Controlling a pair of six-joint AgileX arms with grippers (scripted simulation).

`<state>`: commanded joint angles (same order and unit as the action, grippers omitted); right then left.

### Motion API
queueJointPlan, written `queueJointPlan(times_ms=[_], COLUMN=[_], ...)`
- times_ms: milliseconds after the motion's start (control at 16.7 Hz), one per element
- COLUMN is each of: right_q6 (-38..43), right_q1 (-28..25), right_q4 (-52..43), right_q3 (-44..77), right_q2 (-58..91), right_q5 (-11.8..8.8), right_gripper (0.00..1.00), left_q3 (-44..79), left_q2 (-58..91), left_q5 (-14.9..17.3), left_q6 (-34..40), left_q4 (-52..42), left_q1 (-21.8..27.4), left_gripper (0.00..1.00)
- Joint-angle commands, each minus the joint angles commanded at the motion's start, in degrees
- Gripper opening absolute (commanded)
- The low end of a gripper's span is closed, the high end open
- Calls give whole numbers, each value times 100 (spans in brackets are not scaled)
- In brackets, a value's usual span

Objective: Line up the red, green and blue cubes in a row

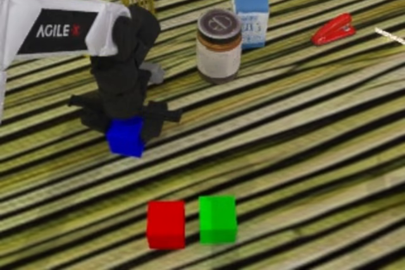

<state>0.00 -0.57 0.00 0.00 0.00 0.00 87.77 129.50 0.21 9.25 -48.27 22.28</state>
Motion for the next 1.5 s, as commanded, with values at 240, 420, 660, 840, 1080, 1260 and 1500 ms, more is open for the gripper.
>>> queueJointPlan(times_ms=[240,420,660,840,1080,1260,1500], right_q6=[0,0,0,0,0,0,0], right_q1=[0,0,0,0,0,0,0], right_q4=[0,0,0,0,0,0,0], right_q3=[0,0,0,0,0,0,0], right_q2=[0,0,0,0,0,0,0], right_q5=[0,0,0,0,0,0,0], right_gripper=[100,100,100,100,100,100,100], left_q3=[55,332,795,852,883,1154,1676], left_q2=[-141,-286,-607,-665,-619,-468,-193], left_q5=[-21,-23,-26,-26,-31,-44,-67], left_q6=[-14,-14,-7,-5,64,633,2017], left_q4=[-70,-493,-1314,-1395,-1405,-1559,-1888], left_q1=[3,-22,-87,-100,-1,455,1498], left_gripper=[0,0,0,0,0,0,0])
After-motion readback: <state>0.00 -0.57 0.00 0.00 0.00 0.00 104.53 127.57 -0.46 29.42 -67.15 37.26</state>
